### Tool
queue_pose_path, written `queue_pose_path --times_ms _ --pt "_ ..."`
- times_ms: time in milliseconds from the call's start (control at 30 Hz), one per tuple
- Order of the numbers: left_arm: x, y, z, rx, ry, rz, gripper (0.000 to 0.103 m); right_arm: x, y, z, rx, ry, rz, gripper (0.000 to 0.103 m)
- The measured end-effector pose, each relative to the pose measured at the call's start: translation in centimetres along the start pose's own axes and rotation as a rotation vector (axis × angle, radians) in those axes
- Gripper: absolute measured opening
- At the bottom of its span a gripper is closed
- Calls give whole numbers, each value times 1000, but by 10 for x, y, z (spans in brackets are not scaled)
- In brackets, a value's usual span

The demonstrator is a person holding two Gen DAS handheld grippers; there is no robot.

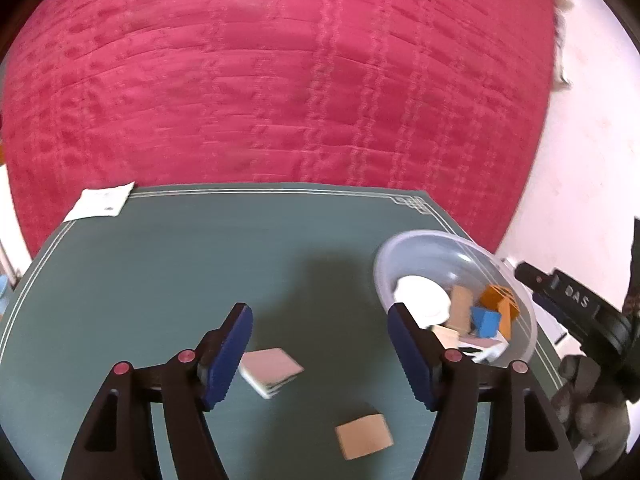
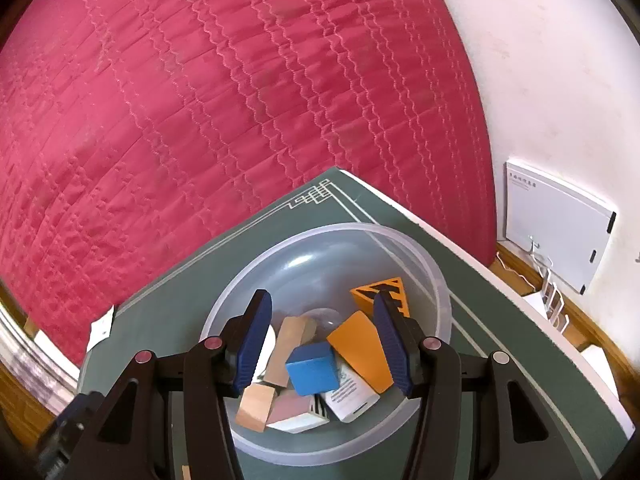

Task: Organize rigid objects
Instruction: 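Carry the beige block into the clear bowl and open the left tool, then move the left tool to the pale pink cube and grasp it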

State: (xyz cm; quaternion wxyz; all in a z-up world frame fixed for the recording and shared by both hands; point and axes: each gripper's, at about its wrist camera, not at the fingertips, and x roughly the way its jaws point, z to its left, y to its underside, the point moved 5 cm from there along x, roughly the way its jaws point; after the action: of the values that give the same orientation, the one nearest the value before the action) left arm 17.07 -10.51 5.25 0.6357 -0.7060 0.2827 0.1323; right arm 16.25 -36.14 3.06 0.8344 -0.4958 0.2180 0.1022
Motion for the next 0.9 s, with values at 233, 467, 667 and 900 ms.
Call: queue_pose_path --times_ms 233,467,667,900 --pt "-5 2 24 -40 -32 -4 79 -2 4 17 -59 -69 33 55" --pt "-1 16 33 -1 -46 33 83 -3 19 49 -187 -205 115 56" --pt "11 32 35 66 -81 68 86 -4 41 78 -306 -349 219 56" --pt "31 46 39 84 -101 130 86 -10 48 87 -335 -439 248 56"
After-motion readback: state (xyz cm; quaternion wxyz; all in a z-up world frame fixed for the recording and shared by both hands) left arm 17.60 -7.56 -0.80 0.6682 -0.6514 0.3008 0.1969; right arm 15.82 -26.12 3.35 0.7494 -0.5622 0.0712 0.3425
